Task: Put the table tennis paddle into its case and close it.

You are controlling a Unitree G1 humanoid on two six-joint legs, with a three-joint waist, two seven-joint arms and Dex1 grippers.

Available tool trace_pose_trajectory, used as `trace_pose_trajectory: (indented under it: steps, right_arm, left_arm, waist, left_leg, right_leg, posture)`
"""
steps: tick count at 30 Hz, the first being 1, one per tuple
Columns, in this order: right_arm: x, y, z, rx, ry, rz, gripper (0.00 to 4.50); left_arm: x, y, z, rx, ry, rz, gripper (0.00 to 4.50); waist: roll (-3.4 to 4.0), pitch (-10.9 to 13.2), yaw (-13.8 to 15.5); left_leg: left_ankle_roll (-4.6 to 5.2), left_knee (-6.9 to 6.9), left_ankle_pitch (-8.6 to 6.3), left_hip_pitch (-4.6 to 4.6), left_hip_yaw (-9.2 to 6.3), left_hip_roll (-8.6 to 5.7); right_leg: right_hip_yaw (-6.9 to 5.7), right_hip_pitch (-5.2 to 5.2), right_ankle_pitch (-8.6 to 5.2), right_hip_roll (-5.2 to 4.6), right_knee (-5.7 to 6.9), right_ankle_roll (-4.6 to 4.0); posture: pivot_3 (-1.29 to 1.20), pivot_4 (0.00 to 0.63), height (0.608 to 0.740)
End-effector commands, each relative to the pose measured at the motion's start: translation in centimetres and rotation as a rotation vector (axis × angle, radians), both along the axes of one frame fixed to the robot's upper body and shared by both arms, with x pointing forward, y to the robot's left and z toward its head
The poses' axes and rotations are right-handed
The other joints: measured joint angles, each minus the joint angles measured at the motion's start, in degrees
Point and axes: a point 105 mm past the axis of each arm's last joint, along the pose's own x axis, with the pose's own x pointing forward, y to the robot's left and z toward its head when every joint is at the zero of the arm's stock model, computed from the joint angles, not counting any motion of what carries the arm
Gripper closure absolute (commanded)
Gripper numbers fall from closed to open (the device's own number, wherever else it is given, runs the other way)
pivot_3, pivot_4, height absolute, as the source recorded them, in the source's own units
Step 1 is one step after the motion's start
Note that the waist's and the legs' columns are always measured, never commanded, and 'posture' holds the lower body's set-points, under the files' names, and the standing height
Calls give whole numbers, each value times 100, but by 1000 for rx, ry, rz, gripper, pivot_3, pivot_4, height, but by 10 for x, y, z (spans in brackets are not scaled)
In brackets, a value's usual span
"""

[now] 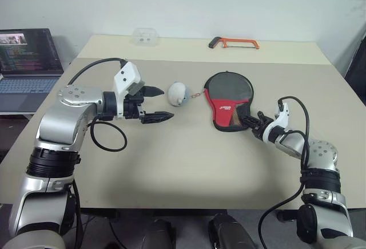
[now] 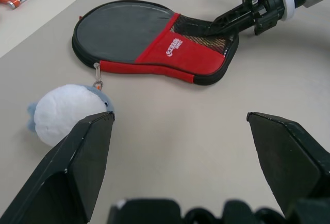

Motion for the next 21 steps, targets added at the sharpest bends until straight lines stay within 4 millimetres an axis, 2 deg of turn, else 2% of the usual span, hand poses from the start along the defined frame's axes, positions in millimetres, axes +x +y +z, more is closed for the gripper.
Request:
trace_pose_trajectory:
  steps: [1,3,7,13,21]
  right_arm:
    - [-3,3,-14,-7,48,10,4490]
    - [-4,4,-14,-11,49,14,4490]
    - [-19,5,-17,-45,60,73,4490]
    - [-56,0,-22,-103,82,185,4490]
    - [-108,-4,-27,-184,109,336,4490]
  left_arm:
    - [-1,1,9,7,-43,-8,0]
    - [-1,1,9,11,-43,-7,0]
    - [0,1,8,14,-43,-11,0]
    - [2,0,6,19,-39,-18,0]
    - [6,-2,5,29,-35,-39,0]
  waist:
    - [-14,-8,0]
    - [-19,-12,1]
    - [-19,-12,19]
    - [-20,-13,169]
    - [-18,-13,312]
  left_leg:
    - [0,0,0,0,0,0]
    - [0,0,0,0,0,-2]
    - [0,-4,0,-1,-2,-1]
    - [-3,-74,2,-1,-1,-2]
    - [-5,-88,0,-28,-1,-2]
  right_leg:
    - [0,1,0,0,0,0]
    - [0,2,0,-2,0,0]
    - [-4,1,-1,-2,-2,-1]
    - [-11,-2,-9,-2,-48,-7]
    - [-18,-3,-13,-7,-105,-10]
  posture:
    - [0,150,740]
    - [0,150,740]
    - [0,150,740]
    - [0,150,740]
    - [0,150,740]
